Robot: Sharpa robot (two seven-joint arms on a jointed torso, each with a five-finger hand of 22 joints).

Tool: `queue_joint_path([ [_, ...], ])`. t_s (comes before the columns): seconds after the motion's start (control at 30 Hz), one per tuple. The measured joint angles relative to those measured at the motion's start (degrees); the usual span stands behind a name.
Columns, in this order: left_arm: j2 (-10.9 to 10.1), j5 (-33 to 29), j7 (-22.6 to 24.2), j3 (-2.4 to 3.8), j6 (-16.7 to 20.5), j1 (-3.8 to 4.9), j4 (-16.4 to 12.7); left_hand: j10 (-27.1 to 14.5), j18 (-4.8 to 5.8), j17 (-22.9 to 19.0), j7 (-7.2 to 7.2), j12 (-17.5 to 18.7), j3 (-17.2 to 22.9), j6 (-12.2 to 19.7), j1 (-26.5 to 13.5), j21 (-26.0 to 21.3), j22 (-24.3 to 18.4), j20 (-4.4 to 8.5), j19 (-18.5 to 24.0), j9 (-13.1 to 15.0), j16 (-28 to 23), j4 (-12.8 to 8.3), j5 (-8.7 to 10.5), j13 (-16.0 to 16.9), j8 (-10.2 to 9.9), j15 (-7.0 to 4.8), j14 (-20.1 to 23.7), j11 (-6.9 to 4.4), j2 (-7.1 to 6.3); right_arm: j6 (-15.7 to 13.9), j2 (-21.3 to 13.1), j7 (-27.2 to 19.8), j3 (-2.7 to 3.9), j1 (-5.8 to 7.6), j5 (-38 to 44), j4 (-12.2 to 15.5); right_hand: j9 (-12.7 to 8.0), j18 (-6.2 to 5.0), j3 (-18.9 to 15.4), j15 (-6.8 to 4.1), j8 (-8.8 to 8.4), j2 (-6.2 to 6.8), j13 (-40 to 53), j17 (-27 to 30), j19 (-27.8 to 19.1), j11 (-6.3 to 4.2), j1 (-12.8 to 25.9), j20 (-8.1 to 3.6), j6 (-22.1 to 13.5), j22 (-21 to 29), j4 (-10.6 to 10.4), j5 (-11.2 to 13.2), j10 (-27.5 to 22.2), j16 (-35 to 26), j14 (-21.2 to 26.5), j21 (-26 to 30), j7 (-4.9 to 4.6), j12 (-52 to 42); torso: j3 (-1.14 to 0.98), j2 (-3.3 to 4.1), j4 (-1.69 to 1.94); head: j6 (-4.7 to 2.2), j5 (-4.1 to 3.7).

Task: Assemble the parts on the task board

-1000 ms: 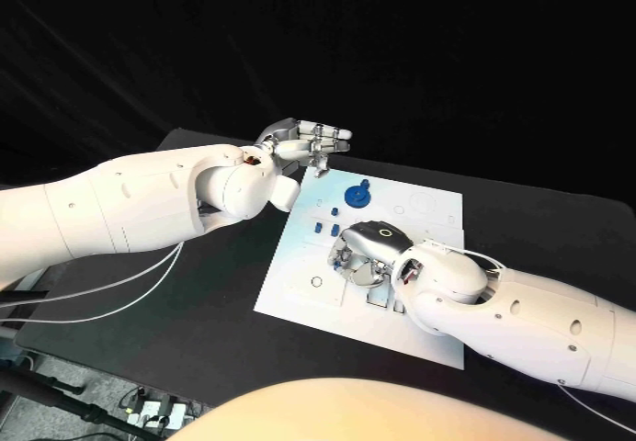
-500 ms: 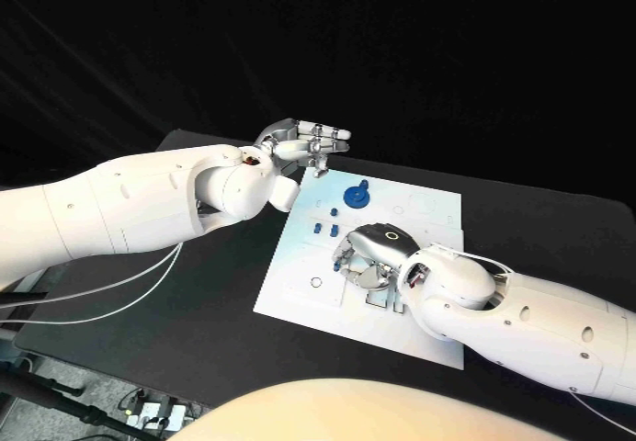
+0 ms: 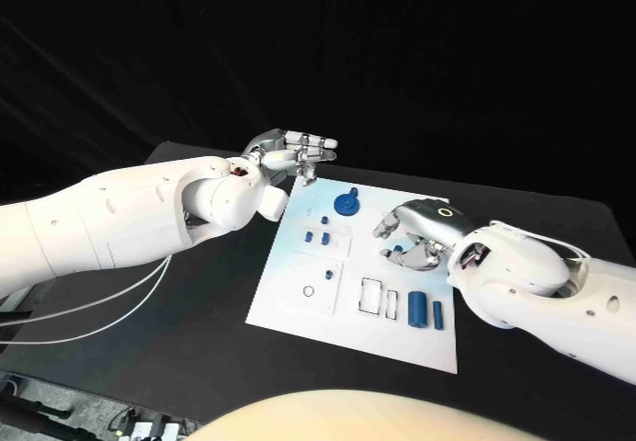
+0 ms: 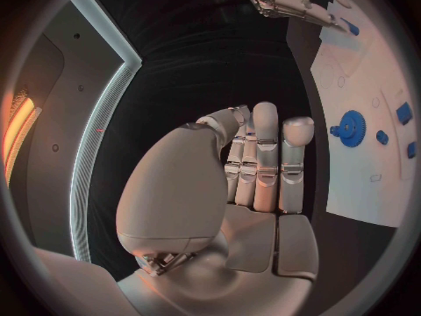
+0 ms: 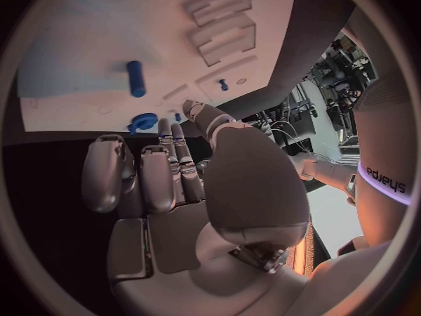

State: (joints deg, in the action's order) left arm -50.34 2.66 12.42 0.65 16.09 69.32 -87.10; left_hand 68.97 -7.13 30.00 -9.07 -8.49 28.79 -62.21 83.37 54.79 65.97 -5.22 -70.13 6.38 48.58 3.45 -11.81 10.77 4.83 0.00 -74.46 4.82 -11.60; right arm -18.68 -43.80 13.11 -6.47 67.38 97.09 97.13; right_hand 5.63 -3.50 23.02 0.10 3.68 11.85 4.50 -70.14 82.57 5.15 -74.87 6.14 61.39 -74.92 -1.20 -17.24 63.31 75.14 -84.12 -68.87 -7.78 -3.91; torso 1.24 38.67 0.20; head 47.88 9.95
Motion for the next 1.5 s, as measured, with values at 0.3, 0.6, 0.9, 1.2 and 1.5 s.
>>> queue_joint_path([
  [0.3,-0.1,0.0,0.0,-0.21,0.0,0.0,0.1,0.0,0.01,0.0,0.0,0.0,0.0,0.0,0.0,0.0,0.0,0.0,0.0,0.0,0.0,0.0,0.0,0.0,0.0,0.0,0.0,0.0,0.0,1.5,-3.5,0.6,0.07,1.34,-0.4,-1.4,-0.2,0.0,-2.6,0.0,0.0,-0.01,-0.1,0.0,0.0,0.11,0.0,0.0,-0.4,0.0,-0.3,-1.4,-0.6,0.0,0.0,0.4,0.38,-0.9,0.01,-0.2,-0.35,-0.69,-0.72],
  [0.6,-0.2,0.0,0.0,-0.3,-0.1,0.0,0.1,0.0,0.0,-0.1,0.0,-0.3,-0.2,0.0,0.0,0.0,-0.1,0.0,0.0,0.0,0.0,-0.2,0.0,0.0,0.0,0.0,0.0,0.0,0.0,3.0,-2.4,0.7,0.0,0.86,-0.1,-3.0,-0.2,0.0,-3.2,0.0,0.0,-0.55,-0.1,0.2,0.0,0.32,-0.6,0.0,-0.4,0.0,-0.4,-1.7,-0.8,0.0,0.0,-0.1,0.41,-1.3,-0.04,-0.2,-0.28,-0.91,-0.91],
  [0.9,-0.3,0.0,-0.2,-0.32,-0.2,0.0,0.0,0.0,0.0,0.0,0.0,-0.4,-0.2,0.0,0.0,0.0,-0.1,0.0,0.0,0.0,-0.2,-0.2,0.0,0.0,0.0,0.0,0.0,0.0,0.0,4.1,-1.0,0.4,-0.09,-0.14,0.1,-4.0,-0.2,0.0,-3.4,0.0,0.0,-1.39,0.1,0.4,0.0,-0.43,-1.4,0.0,-0.4,0.0,-0.3,-1.7,0.2,0.0,0.0,-1.4,0.41,-2.5,-0.03,-0.2,-0.24,-0.74,-1.01],
  [1.2,-0.3,0.0,-0.3,-0.32,-0.3,0.0,0.0,0.0,0.01,0.0,0.01,-0.4,-0.2,0.0,0.0,0.0,-0.1,0.0,0.0,0.0,-0.2,-0.2,0.0,0.0,0.0,0.0,0.0,0.0,0.0,5.0,0.1,-0.1,-0.17,-0.55,0.1,-4.6,0.0,-0.01,-3.1,-0.22,0.54,-2.13,0.7,0.1,1.1,-1.07,-2.1,-0.62,0.8,0.0,-0.6,-1.7,3.5,0.7,0.2,-4.9,0.36,-4.1,-0.02,-0.19,-0.2,-0.83,-1.07],
  [1.5,-0.3,0.0,-0.6,-0.32,-0.2,0.0,-0.1,0.0,0.0,0.0,0.01,-0.4,-0.2,0.0,0.0,0.0,-0.2,0.0,0.0,-0.1,-0.2,-0.2,0.0,0.0,0.0,0.0,0.0,0.0,0.0,5.1,0.9,-0.3,-0.12,-0.65,0.0,-5.4,0.4,-0.01,-1.7,-0.64,1.4,-3.24,1.1,-0.1,1.3,-1.52,-3.3,-0.82,2.3,0.0,-0.3,-0.7,4.9,1.2,0.2,-6.7,0.43,-4.7,-0.03,-0.2,-0.2,-0.72,-1.02],
])
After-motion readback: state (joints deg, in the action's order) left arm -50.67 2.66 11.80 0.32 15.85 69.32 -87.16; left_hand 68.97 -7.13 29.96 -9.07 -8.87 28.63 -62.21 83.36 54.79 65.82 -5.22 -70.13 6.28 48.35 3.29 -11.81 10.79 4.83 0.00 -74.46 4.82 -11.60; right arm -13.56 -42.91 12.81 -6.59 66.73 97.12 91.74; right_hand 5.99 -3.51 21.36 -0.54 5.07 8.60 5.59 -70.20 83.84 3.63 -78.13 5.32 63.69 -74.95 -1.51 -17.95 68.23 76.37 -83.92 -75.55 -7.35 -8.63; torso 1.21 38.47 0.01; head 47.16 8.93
